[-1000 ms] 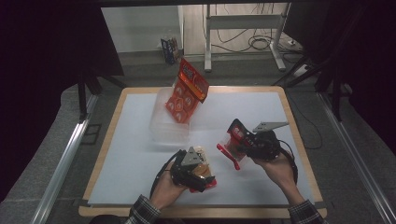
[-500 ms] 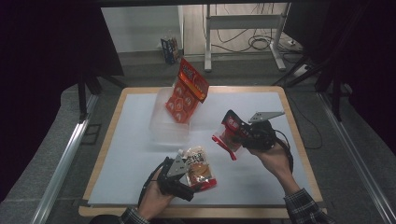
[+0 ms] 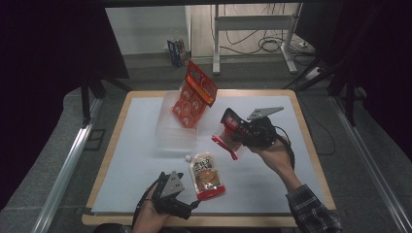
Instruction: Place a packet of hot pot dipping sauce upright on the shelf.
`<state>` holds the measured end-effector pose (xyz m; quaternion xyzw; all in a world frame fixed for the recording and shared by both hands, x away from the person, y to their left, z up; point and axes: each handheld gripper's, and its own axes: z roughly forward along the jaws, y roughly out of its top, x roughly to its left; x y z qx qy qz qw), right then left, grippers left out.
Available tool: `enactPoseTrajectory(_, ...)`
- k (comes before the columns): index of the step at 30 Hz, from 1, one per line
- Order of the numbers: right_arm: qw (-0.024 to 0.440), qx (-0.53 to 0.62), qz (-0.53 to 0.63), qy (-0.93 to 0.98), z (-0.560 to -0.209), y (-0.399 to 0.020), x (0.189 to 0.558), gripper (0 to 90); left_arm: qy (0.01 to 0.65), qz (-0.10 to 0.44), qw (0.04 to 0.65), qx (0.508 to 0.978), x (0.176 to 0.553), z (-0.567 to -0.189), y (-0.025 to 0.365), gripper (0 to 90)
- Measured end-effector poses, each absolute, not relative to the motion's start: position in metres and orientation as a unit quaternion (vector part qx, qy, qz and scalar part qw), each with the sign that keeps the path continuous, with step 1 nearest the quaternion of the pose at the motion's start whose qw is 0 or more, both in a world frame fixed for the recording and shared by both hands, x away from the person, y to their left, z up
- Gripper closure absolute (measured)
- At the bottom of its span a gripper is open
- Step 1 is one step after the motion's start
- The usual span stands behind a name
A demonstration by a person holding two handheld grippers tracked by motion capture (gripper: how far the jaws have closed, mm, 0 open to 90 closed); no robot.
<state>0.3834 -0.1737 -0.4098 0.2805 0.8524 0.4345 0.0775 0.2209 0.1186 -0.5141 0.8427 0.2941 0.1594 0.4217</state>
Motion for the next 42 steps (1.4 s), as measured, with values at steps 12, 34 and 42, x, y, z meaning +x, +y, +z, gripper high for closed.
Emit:
enactPoseTrajectory(12, 0.077, 0.27, 0.43, 0.858, -0.407, -0.151, 0.402, 69.4, 0.311, 0.167, 0.437, 0.827, 0.214, -0.514, 0.135, 0.0)
enactPoseTrajectory(34, 0.068, 0.237, 0.399, 0.883, -0.414, -0.102, 0.432, 69.6, 0.319, 0.167, 0.434, 0.826, 0.21, -0.515, 0.141, 0.0)
enactPoseTrajectory(42, 0.071, 0.224, 0.376, 0.896, -0.417, -0.082, 0.441, 69.6, 0.322, 0.17, 0.438, 0.822, 0.211, -0.513, 0.144, 0.0)
